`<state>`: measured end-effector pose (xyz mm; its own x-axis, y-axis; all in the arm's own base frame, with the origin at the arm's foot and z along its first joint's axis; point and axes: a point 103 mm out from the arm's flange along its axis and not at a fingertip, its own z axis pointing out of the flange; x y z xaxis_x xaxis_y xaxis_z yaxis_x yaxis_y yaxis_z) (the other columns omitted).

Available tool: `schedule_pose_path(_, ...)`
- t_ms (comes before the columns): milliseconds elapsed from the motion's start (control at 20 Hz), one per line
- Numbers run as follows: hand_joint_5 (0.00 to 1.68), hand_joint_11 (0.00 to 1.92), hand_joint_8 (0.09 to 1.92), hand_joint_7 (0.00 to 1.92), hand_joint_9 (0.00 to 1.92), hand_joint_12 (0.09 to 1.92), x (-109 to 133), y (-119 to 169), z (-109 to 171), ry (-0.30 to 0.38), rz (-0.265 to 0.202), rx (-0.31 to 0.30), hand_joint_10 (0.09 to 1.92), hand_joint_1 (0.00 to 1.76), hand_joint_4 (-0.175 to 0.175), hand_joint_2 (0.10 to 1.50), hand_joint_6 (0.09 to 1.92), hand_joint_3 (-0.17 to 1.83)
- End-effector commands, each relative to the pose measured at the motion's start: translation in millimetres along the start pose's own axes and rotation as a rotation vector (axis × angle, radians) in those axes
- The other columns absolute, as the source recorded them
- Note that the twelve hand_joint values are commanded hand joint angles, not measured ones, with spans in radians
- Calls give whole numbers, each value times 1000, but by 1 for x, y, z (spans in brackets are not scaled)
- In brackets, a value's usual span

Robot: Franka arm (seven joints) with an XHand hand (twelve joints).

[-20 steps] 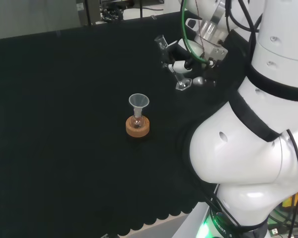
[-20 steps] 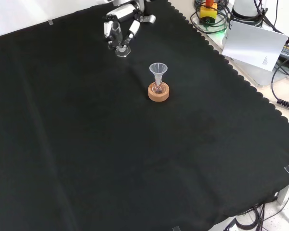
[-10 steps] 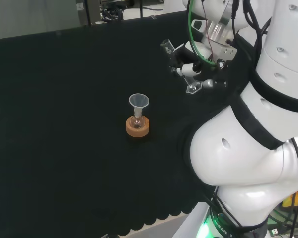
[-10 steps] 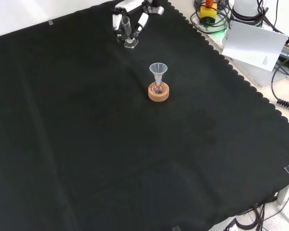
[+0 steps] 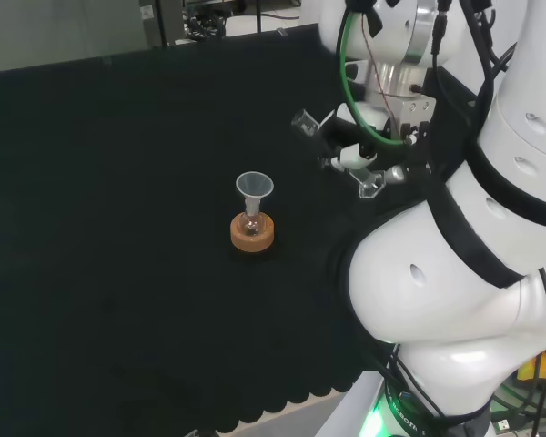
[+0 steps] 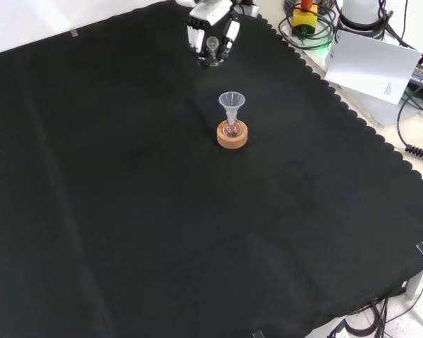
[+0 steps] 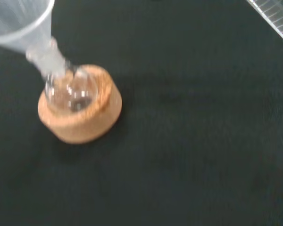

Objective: Pour the water from the graduated cylinder into the round-bottom flask.

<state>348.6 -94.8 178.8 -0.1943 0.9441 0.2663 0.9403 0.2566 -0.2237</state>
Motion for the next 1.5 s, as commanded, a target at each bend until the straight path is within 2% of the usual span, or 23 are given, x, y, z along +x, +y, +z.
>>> schedule_pose_path(50,975,1226,271,1296,1440,746,8,-9,7,-51,-11,63,87,1153,-175,1210,1053,-175)
schedule_pose_path(350,974,1228,268,1297,1440,746,12,-8,7,-135,-12,119,87,1153,-175,1210,1053,-175)
schedule_pose_path(800,974,1228,263,1298,1439,745,19,-4,10,-218,-29,194,87,1153,-175,1210,1053,-175)
schedule_pose_path(1100,974,1227,260,1298,1439,744,27,-1,12,-319,-28,262,87,1153,-175,1210,1053,-175)
schedule_pose_path(1500,974,1227,256,1299,1438,744,30,5,15,-365,25,335,87,1153,-175,1210,1053,-175)
